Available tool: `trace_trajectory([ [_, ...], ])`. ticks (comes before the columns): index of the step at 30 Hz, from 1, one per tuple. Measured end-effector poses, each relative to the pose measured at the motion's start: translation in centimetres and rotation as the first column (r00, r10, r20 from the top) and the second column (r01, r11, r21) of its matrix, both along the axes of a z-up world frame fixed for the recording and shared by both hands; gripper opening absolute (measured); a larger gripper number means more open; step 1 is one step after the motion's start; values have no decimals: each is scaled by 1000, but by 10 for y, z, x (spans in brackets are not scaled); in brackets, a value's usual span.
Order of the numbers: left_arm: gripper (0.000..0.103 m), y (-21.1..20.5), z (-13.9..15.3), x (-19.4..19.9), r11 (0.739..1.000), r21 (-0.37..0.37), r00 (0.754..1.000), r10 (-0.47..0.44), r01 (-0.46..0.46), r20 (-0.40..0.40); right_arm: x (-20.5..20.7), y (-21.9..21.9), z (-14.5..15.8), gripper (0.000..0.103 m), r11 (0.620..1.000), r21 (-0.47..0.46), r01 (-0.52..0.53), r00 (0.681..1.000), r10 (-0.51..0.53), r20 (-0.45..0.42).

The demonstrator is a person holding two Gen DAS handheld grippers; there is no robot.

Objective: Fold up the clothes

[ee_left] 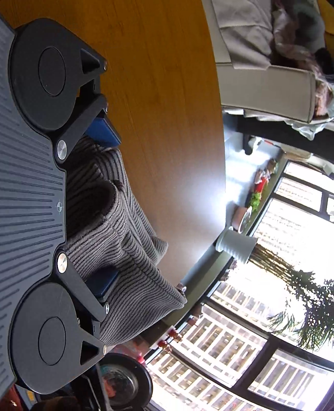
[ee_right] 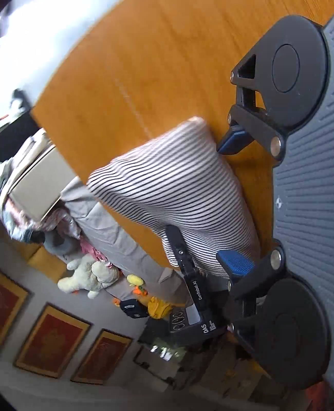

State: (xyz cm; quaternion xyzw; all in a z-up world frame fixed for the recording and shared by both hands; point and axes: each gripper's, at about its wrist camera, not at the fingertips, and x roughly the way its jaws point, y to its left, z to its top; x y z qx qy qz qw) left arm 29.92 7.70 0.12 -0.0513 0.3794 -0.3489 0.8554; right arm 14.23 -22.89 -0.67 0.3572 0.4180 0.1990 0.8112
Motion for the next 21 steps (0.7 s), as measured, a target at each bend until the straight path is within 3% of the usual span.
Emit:
trace_trajectory([
  [1,102,0,-1,-2,1000,-2,1000,6,-6,1,5,5,-9,65,1000,21,7,1000,-7,-22],
  [4,100,2,1,-16,1000,6,999,24,-24,-24,27,5,-11,62,1000,12,-1,1000,1,-8],
  [8,99,3,4,-38,997,-16,995,74,-75,-74,54,5,8,63,982,-186,-43,993,62,97],
  [11,99,-11,12,-56,997,-32,995,69,-72,-70,71,15,25,68,916,-399,-54,972,140,190],
  [15,99,-44,14,-87,996,-66,996,-58,54,-63,85,34,46,70,750,-659,52,937,191,291],
  [17,98,-62,12,-101,990,-59,990,-129,126,-49,78,35,56,70,729,-680,81,922,203,328],
  [21,98,-54,29,-118,989,-67,991,-131,133,25,56,37,75,70,716,-687,120,886,236,400],
])
